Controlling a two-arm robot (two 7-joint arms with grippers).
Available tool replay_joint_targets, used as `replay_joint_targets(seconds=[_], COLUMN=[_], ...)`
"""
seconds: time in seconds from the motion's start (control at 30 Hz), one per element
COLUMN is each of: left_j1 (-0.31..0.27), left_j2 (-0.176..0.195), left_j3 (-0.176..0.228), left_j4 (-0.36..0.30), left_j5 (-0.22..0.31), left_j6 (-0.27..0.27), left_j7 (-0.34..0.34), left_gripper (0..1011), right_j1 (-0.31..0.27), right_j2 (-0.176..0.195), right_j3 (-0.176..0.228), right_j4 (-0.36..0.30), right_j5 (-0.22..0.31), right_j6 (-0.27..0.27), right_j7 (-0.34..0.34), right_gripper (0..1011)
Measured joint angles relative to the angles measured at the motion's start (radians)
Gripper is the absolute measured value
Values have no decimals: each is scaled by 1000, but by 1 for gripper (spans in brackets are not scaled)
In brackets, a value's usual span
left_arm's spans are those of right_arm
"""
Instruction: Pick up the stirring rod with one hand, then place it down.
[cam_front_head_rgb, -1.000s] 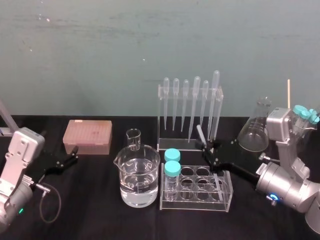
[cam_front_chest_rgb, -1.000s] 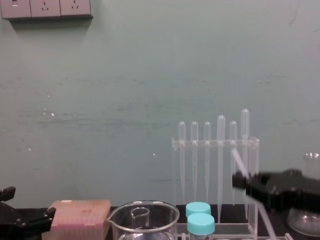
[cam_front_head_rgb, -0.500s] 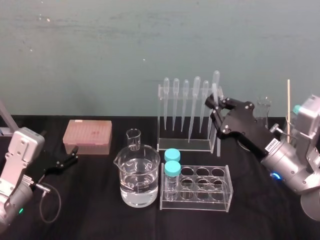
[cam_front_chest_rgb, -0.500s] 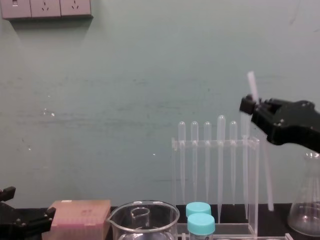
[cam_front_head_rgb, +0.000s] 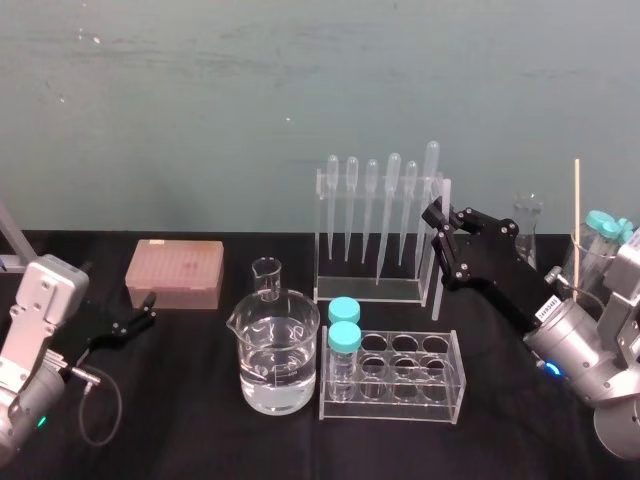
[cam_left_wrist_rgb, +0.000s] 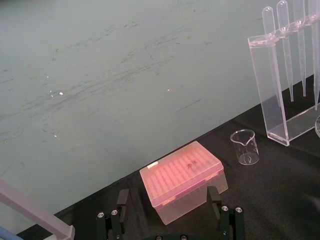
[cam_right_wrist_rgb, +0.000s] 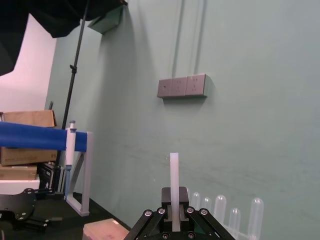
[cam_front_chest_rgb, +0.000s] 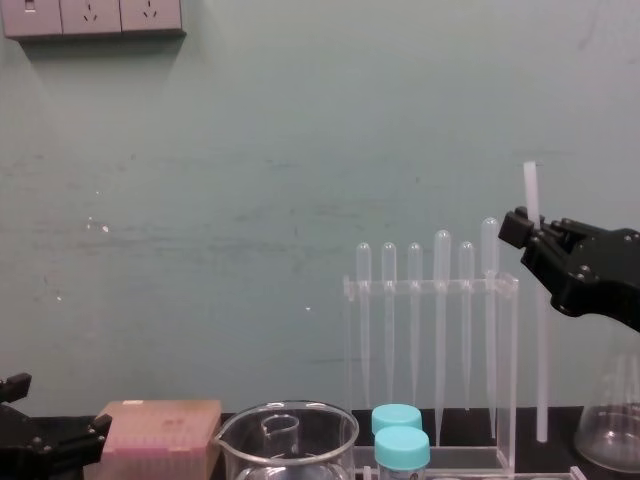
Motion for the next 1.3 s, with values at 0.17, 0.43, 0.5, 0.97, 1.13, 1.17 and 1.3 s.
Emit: replay_joint_targets(seconds=[0.17,0.43,0.5,0.97,1.13,1.17,1.3], left_j1=[0,0,0,0,0,0,0], left_j2=[0,0,0,0,0,0,0], left_j3=[0,0,0,0,0,0,0], left_j4=[0,0,0,0,0,0,0], left_j5=[0,0,0,0,0,0,0], left_j6=[0,0,0,0,0,0,0], left_j7=[0,0,0,0,0,0,0], left_gripper=[1000,1000,1000,1000,1000,1000,1000], right_j1=[-3,-2,-2,-1,-1,-1,-1], right_j2=[-2,-2,-1,0,0,0,0], right_j3=[5,3,3,1,0,0,0], right_j4=[0,0,0,-1,-1,-1,-1], right_j5=[2,1,1,1,0,0,0], right_j6=[12,9,8,6,5,5,4], right_j7=[0,0,0,0,0,0,0], right_gripper=[72,71,72,72,71,72,71])
